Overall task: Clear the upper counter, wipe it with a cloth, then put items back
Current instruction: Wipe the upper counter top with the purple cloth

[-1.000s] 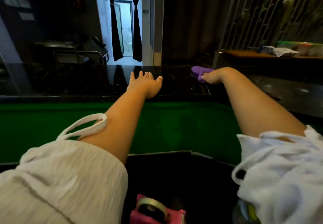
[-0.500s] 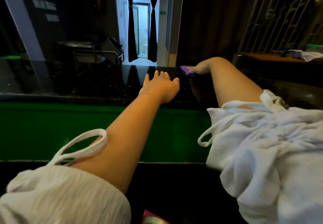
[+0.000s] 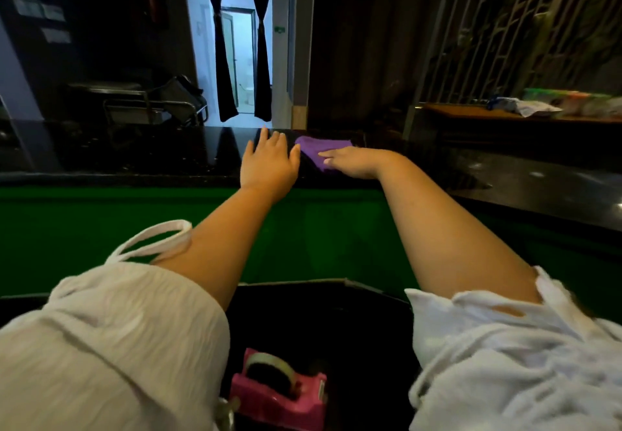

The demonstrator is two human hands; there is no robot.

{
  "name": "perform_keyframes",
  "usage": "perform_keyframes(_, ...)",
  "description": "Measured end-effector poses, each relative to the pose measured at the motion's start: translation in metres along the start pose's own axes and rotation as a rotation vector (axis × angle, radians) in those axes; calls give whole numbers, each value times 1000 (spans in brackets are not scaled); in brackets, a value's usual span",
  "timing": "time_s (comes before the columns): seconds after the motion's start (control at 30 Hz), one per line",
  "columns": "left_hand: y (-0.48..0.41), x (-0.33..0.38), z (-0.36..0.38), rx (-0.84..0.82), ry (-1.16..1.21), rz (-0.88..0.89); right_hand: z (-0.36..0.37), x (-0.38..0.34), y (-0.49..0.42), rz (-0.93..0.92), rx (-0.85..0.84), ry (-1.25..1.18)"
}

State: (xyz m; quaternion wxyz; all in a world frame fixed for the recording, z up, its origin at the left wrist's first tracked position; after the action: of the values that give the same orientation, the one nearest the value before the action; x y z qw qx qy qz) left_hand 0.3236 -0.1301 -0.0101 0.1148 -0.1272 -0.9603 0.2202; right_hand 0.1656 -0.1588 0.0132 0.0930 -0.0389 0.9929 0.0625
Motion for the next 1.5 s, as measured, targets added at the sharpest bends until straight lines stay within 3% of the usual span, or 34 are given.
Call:
perform_keyframes(0.23,36,74,19,-149,1,241,0,82,88,196,154,110)
perform_keyframes(0.43,32,85,23,-210,5,204,-15,168,131,484,203,86)
perform_keyframes(0.6,33,89,30,-137,20,180,-7,151,89,450,182,92)
perform_keyframes(0.7,35,88,33,-76,53,153,1,130,45,316,148,128)
perform_keyframes(0.83,39,89,37,-25,-1,152,8,93,77,207,205,108)
perform_keyframes(1.07,42,93,36,-45,-33,170,12,149,137,267,372,50)
perform_keyframes(1.23,33,85,32,-141,108,208,-8,191,156,518,199,-17)
perform_keyframes(1.3,30,82,31,-158,146,211,-12,188,130,530,174,-35)
perform_keyframes(1.37,29,82,32,-152,153,210,-10,201,69,482,184,107)
perform_keyframes(1.5,29,83,33,-125,143,204,4,122,52,376,173,103)
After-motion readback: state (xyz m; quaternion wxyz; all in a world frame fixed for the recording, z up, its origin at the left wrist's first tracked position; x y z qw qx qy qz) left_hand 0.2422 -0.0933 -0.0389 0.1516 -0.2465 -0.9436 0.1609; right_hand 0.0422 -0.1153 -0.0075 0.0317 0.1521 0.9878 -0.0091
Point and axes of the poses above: each hand's wrist, its own y-axis away from the middle knuckle, its own z-axis out of the palm, x = y × z, the point moved 2 cm from there along -y, towards the middle knuckle, and after that the axes turned 7 degrees about z, right-handed, at the moved point
